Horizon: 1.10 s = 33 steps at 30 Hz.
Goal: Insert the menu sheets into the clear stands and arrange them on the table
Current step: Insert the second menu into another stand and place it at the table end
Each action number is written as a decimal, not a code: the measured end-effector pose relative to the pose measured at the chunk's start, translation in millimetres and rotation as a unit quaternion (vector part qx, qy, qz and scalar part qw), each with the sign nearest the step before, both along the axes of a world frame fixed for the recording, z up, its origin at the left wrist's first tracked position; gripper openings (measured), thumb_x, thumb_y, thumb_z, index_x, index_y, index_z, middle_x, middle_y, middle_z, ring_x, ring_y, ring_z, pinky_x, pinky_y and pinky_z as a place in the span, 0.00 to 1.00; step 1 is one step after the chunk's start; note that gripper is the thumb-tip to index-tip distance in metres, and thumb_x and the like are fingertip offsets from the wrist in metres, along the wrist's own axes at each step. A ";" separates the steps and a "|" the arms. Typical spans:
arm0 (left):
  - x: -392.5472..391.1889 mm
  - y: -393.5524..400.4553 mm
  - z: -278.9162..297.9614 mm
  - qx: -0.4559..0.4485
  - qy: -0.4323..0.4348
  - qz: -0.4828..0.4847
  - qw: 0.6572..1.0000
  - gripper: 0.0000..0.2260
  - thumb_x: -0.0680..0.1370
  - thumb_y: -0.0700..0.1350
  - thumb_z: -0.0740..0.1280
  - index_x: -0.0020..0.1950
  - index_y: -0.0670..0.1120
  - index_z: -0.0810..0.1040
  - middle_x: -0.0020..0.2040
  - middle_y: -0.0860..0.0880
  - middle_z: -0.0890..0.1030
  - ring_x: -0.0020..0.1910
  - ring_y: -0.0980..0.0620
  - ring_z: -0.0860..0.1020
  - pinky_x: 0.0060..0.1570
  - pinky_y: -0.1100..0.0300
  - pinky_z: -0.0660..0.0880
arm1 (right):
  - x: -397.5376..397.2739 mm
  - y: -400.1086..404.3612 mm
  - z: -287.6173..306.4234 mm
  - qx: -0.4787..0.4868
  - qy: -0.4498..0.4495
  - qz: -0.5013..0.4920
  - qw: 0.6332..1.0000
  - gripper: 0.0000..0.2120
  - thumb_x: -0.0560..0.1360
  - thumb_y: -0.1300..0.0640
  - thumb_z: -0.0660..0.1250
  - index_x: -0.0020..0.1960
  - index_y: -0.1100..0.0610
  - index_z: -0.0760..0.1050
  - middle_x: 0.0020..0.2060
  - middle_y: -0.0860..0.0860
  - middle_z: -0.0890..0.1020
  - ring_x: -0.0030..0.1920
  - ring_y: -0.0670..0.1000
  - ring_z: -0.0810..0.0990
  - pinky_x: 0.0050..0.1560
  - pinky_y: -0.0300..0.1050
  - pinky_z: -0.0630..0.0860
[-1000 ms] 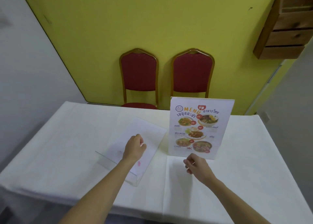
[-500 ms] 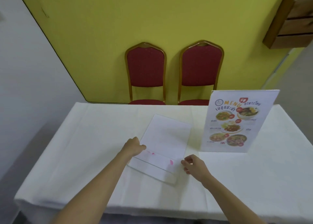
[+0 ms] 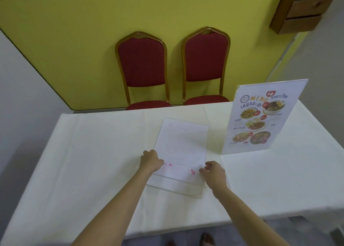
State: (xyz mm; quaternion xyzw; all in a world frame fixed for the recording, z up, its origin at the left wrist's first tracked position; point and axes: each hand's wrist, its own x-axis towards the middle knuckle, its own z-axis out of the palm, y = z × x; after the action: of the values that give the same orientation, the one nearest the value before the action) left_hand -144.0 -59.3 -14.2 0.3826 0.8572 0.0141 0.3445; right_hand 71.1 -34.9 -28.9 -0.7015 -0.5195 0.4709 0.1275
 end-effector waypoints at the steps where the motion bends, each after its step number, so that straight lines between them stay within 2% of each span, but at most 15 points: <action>1: 0.4 -0.9 -1.7 0.003 0.005 0.003 1.000 0.25 0.77 0.50 0.65 0.70 0.38 0.67 0.69 0.38 0.67 0.67 0.39 0.70 0.65 0.53 0.69 | 0.2 0.9 -0.3 -0.007 0.005 -0.021 1.000 0.21 0.74 0.59 0.66 0.66 0.61 0.71 0.59 0.57 0.80 0.57 0.57 0.79 0.53 0.47 0.75; 7: 0.0 -3.2 -4.9 0.013 -0.019 0.022 0.999 0.31 0.74 0.53 0.70 0.70 0.38 0.66 0.68 0.39 0.66 0.68 0.40 0.68 0.65 0.53 0.70 | -0.7 11.0 -13.8 -0.051 0.050 -0.113 0.991 0.19 0.72 0.60 0.68 0.62 0.61 0.74 0.54 0.57 0.82 0.52 0.60 0.82 0.51 0.48 0.77; 9: 2.7 -3.5 -3.3 0.012 -0.027 0.026 0.999 0.35 0.72 0.54 0.73 0.70 0.39 0.64 0.68 0.39 0.65 0.68 0.40 0.67 0.64 0.52 0.70 | -0.6 13.0 -16.4 -0.060 0.053 -0.119 0.990 0.11 0.71 0.61 0.69 0.53 0.61 0.78 0.47 0.57 0.82 0.44 0.58 0.81 0.44 0.45 0.75; 11: 5.1 -3.9 -1.9 0.008 -0.030 0.024 0.999 0.38 0.69 0.56 0.74 0.71 0.39 0.63 0.68 0.39 0.65 0.67 0.40 0.67 0.63 0.52 0.71 | -0.1 15.0 -15.5 -0.070 0.069 -0.115 0.989 0.02 0.70 0.63 0.69 0.40 0.60 0.76 0.35 0.57 0.77 0.33 0.55 0.75 0.37 0.41 0.70; 12: 5.5 -4.2 -1.1 0.006 -0.031 0.022 0.999 0.40 0.68 0.57 0.74 0.71 0.40 0.62 0.68 0.39 0.65 0.67 0.40 0.66 0.63 0.52 0.71 | -0.8 16.4 -16.8 -0.076 0.089 -0.114 0.987 0.03 0.71 0.63 0.69 0.39 0.60 0.76 0.33 0.56 0.75 0.31 0.54 0.73 0.35 0.41 0.69; 15: 2.7 -5.9 4.1 0.004 -0.053 0.023 0.998 0.42 0.68 0.59 0.74 0.74 0.43 0.60 0.69 0.39 0.64 0.69 0.41 0.66 0.66 0.52 0.70 | -7.1 19.5 -12.7 -0.071 0.113 -0.107 0.985 0.05 0.73 0.62 0.66 0.43 0.63 0.79 0.36 0.57 0.79 0.35 0.55 0.75 0.34 0.43 0.72; 19: 2.6 -7.5 19.8 0.007 -0.144 0.037 0.989 0.43 0.70 0.60 0.72 0.77 0.45 0.56 0.75 0.42 0.62 0.74 0.44 0.64 0.70 0.53 0.65 | -9.1 24.9 -3.7 -0.062 0.127 -0.081 0.987 0.04 0.73 0.61 0.66 0.41 0.61 0.77 0.44 0.60 0.82 0.43 0.58 0.79 0.48 0.55 0.80; 21: 12.0 -9.2 32.9 0.010 -0.183 0.019 0.983 0.44 0.70 0.61 0.72 0.78 0.44 0.56 0.77 0.45 0.61 0.75 0.46 0.63 0.69 0.55 0.64 | -7.2 25.3 2.3 -0.064 0.145 -0.077 0.984 0.03 0.73 0.61 0.66 0.43 0.61 0.77 0.50 0.63 0.82 0.45 0.59 0.80 0.43 0.52 0.81; 23: 25.1 -10.2 46.5 0.017 -0.213 0.009 0.977 0.45 0.69 0.62 0.72 0.78 0.44 0.58 0.77 0.47 0.63 0.75 0.47 0.64 0.65 0.57 0.65 | -8.3 23.6 13.2 -0.064 0.181 -0.078 0.978 0.07 0.75 0.59 0.64 0.47 0.63 0.77 0.53 0.64 0.82 0.45 0.59 0.81 0.36 0.46 0.79; 25: 38.0 -9.4 61.2 0.023 -0.232 0.005 0.973 0.41 0.67 0.63 0.73 0.74 0.46 0.65 0.73 0.49 0.68 0.70 0.48 0.68 0.59 0.60 0.66 | -10.9 20.2 30.9 -0.071 0.219 -0.080 0.970 0.17 0.79 0.51 0.59 0.50 0.64 0.78 0.50 0.63 0.83 0.43 0.58 0.83 0.34 0.44 0.78; 27: 48.7 -5.7 72.0 0.026 -0.255 0.008 0.967 0.25 0.68 0.62 0.73 0.58 0.49 0.75 0.65 0.51 0.73 0.60 0.50 0.70 0.56 0.59 0.66 | -11.8 16.9 52.5 -0.089 0.253 -0.083 0.960 0.33 0.79 0.37 0.48 0.48 0.62 0.81 0.44 0.61 0.85 0.43 0.58 0.84 0.36 0.46 0.79; 28: 53.9 -4.4 79.2 0.024 -0.263 0.005 0.965 0.16 0.70 0.61 0.72 0.47 0.51 0.76 0.59 0.52 0.74 0.57 0.51 0.70 0.55 0.58 0.65 | -13.1 15.7 61.8 -0.097 0.272 -0.084 0.954 0.39 0.76 0.32 0.43 0.45 0.61 0.81 0.42 0.60 0.86 0.43 0.58 0.85 0.38 0.47 0.79; 29: 57.1 -3.3 86.8 0.026 -0.269 -0.003 0.963 0.14 0.71 0.60 0.71 0.41 0.51 0.74 0.55 0.52 0.74 0.56 0.51 0.70 0.54 0.57 0.66 | -15.3 14.9 68.8 -0.102 0.289 -0.086 0.948 0.43 0.74 0.29 0.40 0.44 0.61 0.81 0.40 0.60 0.86 0.43 0.58 0.85 0.39 0.48 0.79; 31: 61.2 -0.2 98.9 0.020 -0.269 -0.021 0.963 0.16 0.71 0.61 0.70 0.45 0.49 0.75 0.54 0.50 0.78 0.58 0.49 0.73 0.55 0.54 0.69 | -21.5 13.6 80.6 -0.109 0.311 -0.095 0.939 0.47 0.70 0.25 0.38 0.45 0.61 0.80 0.41 0.60 0.86 0.44 0.58 0.85 0.42 0.48 0.80; 33: 62.6 3.0 106.7 0.009 -0.255 -0.022 0.967 0.23 0.69 0.59 0.71 0.56 0.46 0.77 0.60 0.47 0.79 0.62 0.45 0.74 0.60 0.45 0.73 | -26.8 12.9 89.6 -0.116 0.325 -0.094 0.934 0.48 0.67 0.23 0.38 0.45 0.61 0.79 0.43 0.59 0.85 0.47 0.58 0.84 0.46 0.50 0.81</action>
State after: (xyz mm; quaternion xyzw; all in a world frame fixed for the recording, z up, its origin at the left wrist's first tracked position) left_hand -81.5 -56.3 92.5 0.3881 0.7324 0.1115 0.5482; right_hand 44.4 -22.0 60.7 -0.5654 -0.3231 0.7162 0.2510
